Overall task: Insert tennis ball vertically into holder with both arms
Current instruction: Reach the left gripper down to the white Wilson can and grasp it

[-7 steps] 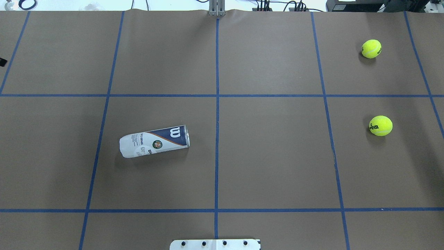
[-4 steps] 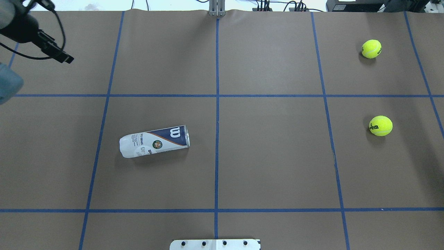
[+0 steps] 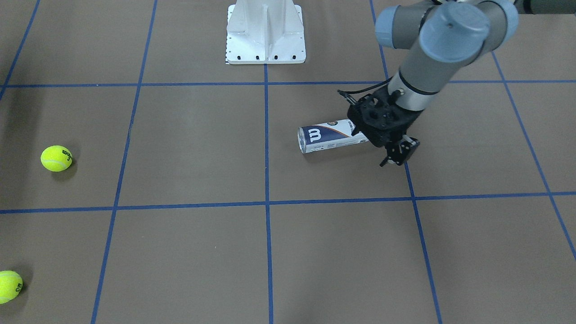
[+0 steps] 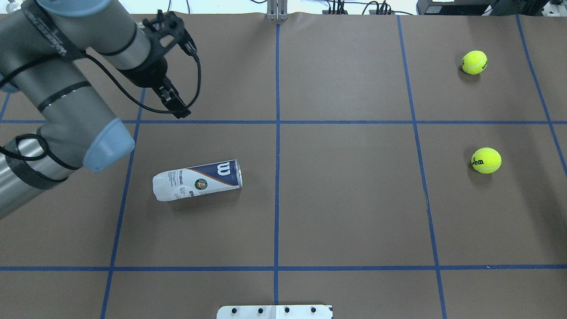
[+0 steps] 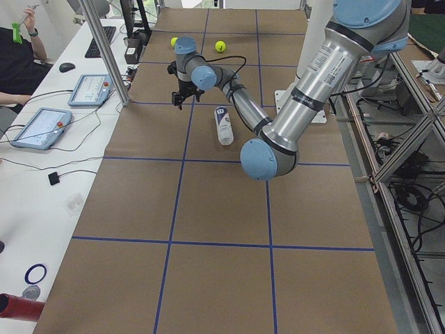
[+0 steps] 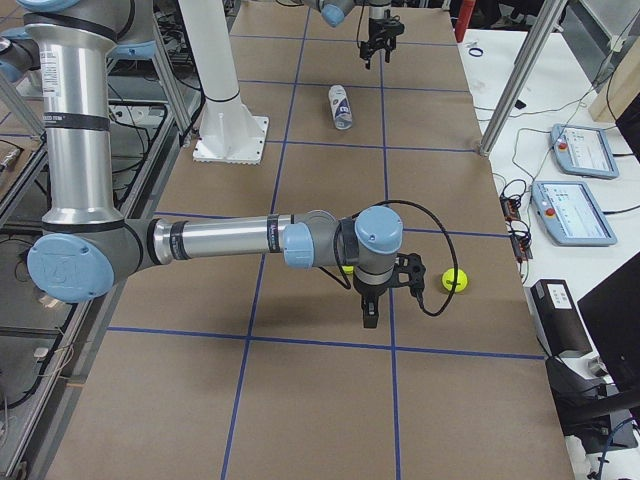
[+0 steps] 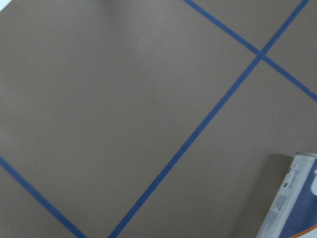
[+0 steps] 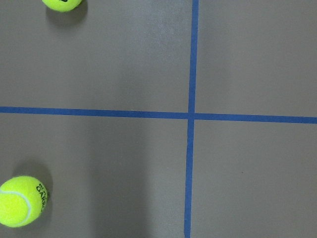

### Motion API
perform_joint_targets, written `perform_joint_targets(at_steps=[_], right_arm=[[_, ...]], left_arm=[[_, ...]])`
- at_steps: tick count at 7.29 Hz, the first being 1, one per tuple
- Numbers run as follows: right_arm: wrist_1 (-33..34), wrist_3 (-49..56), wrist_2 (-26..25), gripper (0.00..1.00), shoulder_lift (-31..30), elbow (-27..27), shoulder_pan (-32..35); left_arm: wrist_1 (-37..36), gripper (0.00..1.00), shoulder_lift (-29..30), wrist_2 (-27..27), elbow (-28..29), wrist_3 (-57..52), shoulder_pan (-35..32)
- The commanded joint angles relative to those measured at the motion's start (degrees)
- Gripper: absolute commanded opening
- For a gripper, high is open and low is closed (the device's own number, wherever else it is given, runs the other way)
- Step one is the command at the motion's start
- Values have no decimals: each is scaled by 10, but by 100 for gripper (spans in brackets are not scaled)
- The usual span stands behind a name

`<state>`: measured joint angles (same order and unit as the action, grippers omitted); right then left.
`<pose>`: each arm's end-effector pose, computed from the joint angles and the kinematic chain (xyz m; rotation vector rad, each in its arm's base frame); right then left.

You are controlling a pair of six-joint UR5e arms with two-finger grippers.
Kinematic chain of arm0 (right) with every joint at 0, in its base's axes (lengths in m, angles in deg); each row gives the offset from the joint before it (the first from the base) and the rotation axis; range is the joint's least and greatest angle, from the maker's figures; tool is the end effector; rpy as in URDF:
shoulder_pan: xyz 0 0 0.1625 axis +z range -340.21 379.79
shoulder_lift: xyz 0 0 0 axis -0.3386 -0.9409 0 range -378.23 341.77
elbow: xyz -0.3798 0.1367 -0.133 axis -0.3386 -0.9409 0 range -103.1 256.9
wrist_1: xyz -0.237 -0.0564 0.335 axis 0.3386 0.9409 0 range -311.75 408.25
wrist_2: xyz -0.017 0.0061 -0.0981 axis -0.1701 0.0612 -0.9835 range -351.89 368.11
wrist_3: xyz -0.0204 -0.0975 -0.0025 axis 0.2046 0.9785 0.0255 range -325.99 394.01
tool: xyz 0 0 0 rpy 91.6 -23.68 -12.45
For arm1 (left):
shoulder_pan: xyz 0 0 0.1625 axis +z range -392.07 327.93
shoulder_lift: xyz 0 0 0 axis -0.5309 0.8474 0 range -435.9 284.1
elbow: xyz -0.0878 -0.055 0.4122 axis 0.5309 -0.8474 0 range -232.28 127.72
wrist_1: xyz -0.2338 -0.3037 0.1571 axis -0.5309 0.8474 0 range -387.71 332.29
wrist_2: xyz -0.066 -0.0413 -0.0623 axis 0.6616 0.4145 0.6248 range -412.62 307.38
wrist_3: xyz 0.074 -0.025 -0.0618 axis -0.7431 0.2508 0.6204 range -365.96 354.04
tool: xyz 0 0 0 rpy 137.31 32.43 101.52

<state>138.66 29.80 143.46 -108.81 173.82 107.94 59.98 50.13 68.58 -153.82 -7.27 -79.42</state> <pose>0.0465 -0.4937 0.6035 0.0563 -0.7947 -0.0021 0.3772 -0.5299 0.2059 0.5588 0.7829 0.9245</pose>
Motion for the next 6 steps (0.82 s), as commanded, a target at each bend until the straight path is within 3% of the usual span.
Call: perform_joint_targets(at_steps=[1, 4, 6], right_arm=[[-1, 1, 0, 99, -3, 0, 0], [0, 1, 1, 99, -7, 0, 0], [0, 0, 1, 99, -9, 1, 0]], left_arm=[[-4, 99, 11, -35, -5, -52, 65], [-4, 99, 13, -142, -2, -82, 142], [-3, 99, 14, -176, 6, -82, 170]])
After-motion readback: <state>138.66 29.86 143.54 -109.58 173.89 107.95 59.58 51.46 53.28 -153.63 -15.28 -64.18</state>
